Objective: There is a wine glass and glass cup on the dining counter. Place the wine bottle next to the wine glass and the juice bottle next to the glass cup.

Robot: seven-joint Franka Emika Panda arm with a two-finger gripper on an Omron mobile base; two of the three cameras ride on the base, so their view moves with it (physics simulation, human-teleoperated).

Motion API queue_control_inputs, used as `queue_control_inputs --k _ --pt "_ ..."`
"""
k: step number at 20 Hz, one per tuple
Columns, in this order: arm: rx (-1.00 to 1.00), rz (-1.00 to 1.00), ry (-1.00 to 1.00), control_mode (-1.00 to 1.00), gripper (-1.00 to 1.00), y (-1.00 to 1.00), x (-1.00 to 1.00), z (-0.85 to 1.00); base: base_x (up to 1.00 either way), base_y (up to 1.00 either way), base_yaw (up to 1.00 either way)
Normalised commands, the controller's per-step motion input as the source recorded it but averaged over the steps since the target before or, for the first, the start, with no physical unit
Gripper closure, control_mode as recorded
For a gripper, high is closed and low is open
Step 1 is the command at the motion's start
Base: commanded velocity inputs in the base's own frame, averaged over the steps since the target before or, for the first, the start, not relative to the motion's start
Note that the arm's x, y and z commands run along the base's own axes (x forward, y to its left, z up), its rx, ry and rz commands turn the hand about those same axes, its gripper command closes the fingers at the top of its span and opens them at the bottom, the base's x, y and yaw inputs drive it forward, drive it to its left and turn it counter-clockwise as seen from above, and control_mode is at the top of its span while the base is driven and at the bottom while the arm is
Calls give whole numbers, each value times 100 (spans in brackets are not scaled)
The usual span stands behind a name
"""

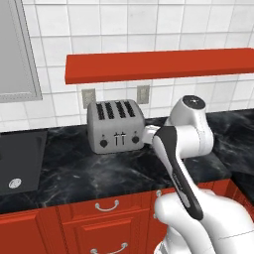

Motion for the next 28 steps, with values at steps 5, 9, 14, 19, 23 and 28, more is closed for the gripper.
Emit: queue_control_inputs --k 5,9,14,19,23,28 --pt "0 -23 0 -100 -100 -26 0 0 0 0 0" --pt "0 -10 2 -100 -100 -38 3 0 0 0 0" --pt "5 2 4 -100 -100 -51 6 1 0 0 0" --pt "9 11 0 -100 -100 -57 4 1 0 0 0" --pt "5 16 3 -100 -100 -57 11 0 0 0 0" --pt "0 13 5 -100 -100 -35 32 0 0 0 0"
